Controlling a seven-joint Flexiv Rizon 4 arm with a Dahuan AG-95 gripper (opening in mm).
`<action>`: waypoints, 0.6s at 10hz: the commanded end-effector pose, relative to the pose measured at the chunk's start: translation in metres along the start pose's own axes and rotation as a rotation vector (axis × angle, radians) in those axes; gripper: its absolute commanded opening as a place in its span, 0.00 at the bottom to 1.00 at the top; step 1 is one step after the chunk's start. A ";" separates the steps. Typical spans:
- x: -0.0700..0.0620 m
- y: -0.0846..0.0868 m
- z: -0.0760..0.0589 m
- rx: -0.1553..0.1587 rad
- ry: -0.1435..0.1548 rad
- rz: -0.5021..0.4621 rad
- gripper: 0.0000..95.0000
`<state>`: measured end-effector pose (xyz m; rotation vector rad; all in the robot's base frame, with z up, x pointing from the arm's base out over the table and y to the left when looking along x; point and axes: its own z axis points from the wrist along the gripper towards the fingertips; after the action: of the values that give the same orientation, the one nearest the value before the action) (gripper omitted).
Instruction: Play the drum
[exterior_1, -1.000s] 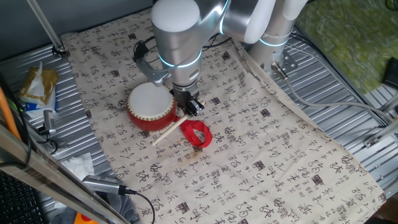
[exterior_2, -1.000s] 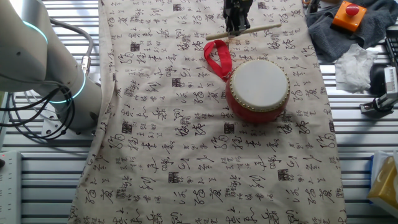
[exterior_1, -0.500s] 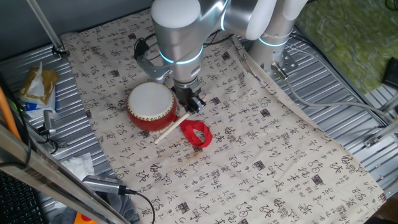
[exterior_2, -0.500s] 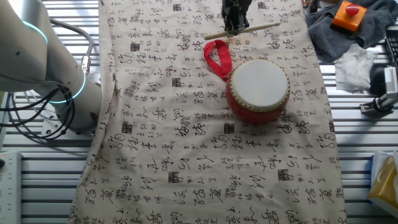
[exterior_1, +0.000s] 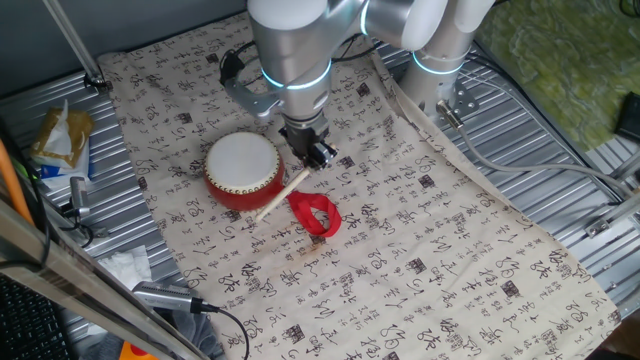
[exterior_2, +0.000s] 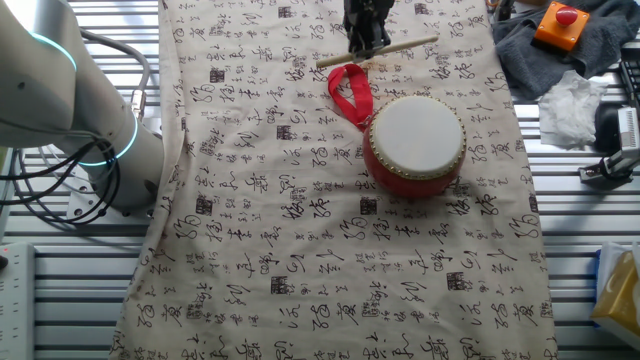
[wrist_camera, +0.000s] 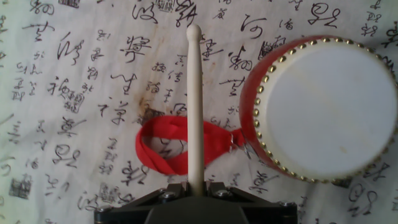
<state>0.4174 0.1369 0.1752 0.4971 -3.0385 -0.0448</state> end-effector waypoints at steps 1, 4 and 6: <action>0.001 -0.001 0.003 0.009 0.002 0.008 0.00; 0.000 -0.002 0.005 0.009 -0.001 0.012 0.00; 0.001 -0.002 0.005 0.008 -0.002 0.012 0.00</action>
<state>0.4165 0.1354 0.1705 0.4809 -3.0446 -0.0320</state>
